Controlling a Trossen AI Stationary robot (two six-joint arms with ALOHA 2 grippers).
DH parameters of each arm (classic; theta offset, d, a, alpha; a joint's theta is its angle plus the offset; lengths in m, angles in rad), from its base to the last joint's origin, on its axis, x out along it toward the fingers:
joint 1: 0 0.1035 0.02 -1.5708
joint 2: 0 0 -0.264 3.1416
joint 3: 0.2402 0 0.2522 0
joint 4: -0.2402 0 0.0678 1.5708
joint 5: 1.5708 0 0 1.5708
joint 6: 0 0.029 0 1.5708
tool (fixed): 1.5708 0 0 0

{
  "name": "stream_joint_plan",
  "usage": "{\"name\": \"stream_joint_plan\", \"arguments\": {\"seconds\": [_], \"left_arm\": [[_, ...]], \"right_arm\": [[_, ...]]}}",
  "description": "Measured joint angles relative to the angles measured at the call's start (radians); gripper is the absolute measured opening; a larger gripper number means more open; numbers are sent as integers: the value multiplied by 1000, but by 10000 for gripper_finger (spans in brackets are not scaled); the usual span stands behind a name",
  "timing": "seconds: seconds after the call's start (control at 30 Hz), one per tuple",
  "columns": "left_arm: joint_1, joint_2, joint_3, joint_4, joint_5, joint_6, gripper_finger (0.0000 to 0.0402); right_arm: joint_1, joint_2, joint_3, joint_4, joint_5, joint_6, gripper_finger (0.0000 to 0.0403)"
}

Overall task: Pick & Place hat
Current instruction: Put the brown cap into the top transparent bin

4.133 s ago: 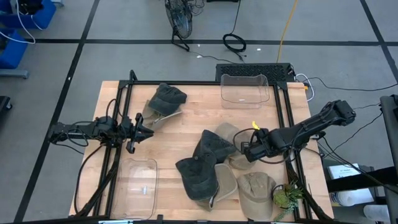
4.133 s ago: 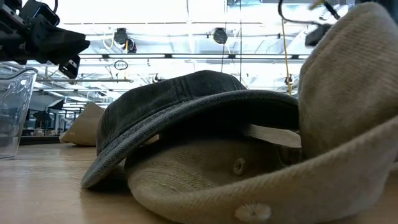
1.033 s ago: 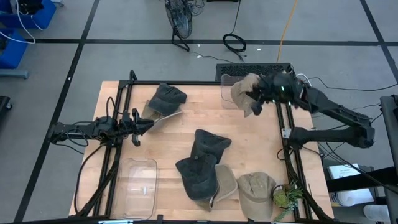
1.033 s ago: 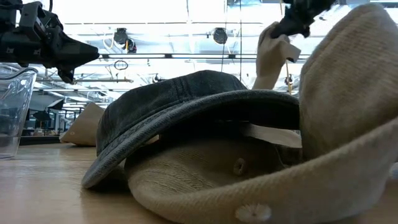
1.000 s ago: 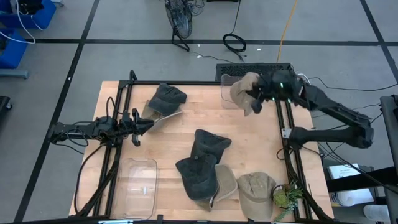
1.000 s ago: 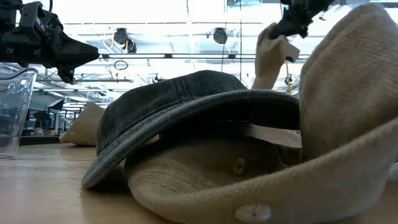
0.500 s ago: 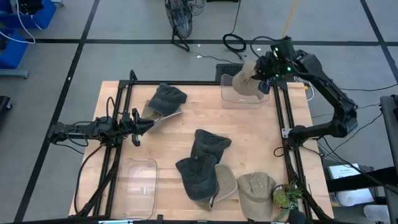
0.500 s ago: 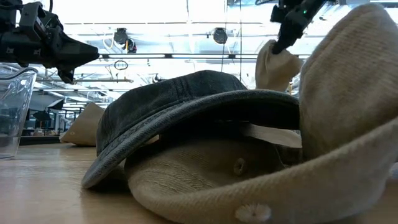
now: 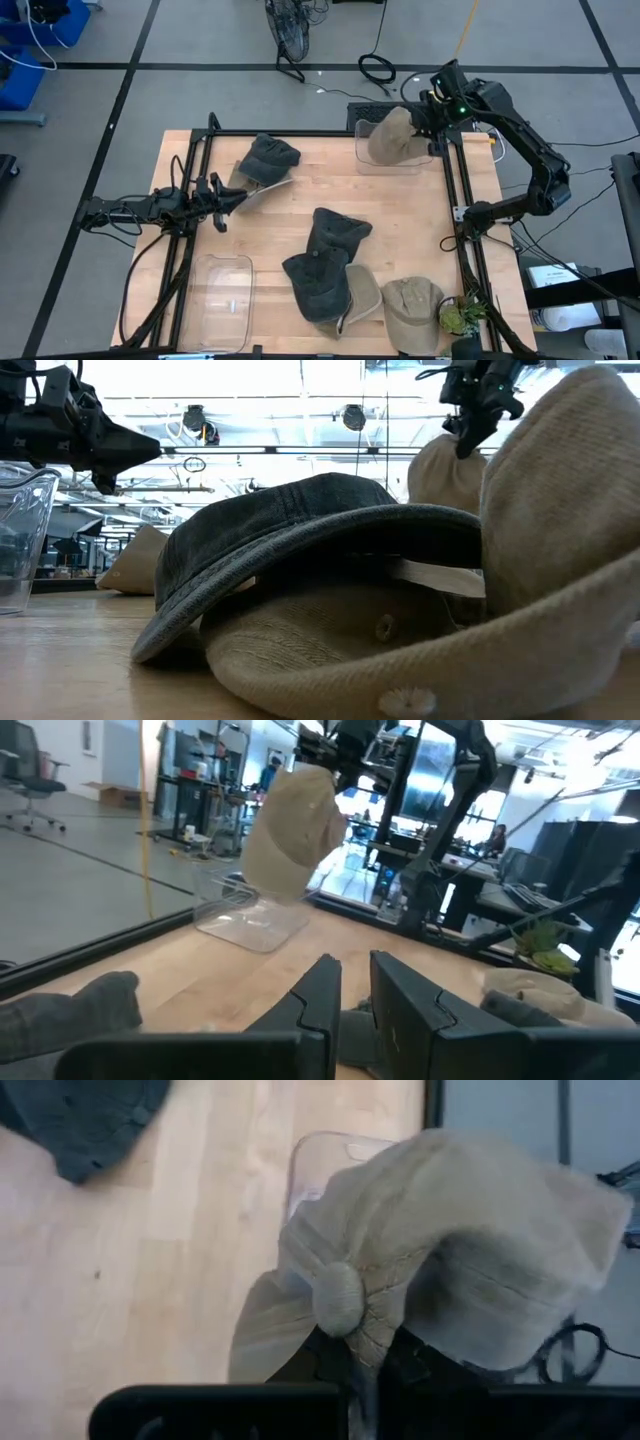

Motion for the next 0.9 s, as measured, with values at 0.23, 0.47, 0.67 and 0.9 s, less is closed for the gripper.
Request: {"name": "stream_joint_plan", "arguments": {"seconds": [0.23, 0.47, 0.67, 0.9], "left_arm": [[0, 0, 0, 1, -56, 1, 62], [0, 0, 0, 2, -57, 0, 62], [0, 0, 0, 2, -57, -1, 62], [0, 0, 0, 1, -58, -25, 62]], "right_arm": [[43, 58, -41, 16, 171, 34, 3], [68, 87, -60, 30, 237, 58, 3], [68, 87, -60, 89, 165, 68, 6], [68, 88, -88, 228, 246, 80, 45]]}}
